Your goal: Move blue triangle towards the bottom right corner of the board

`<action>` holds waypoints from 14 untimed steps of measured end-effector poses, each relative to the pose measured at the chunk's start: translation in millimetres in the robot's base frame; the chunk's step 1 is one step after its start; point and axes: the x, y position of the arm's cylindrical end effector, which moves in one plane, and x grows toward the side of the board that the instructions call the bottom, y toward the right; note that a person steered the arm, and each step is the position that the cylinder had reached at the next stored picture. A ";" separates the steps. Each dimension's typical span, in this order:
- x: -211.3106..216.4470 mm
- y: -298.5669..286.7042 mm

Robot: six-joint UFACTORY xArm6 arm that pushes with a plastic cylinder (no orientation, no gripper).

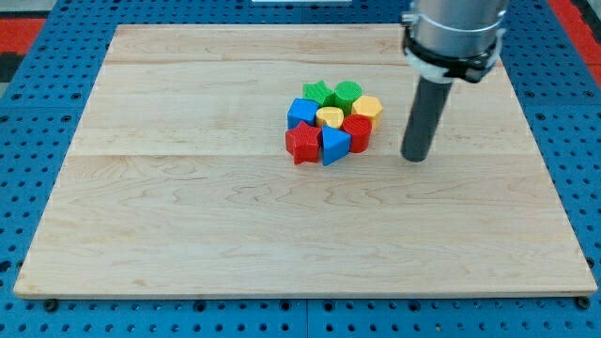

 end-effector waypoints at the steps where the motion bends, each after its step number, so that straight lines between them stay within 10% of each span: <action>1: -64.9 11.7; 3: -169.5 -149.0; 9: 0.2 -80.6; 12: -8.8 -234.3; 14: 49.4 -133.6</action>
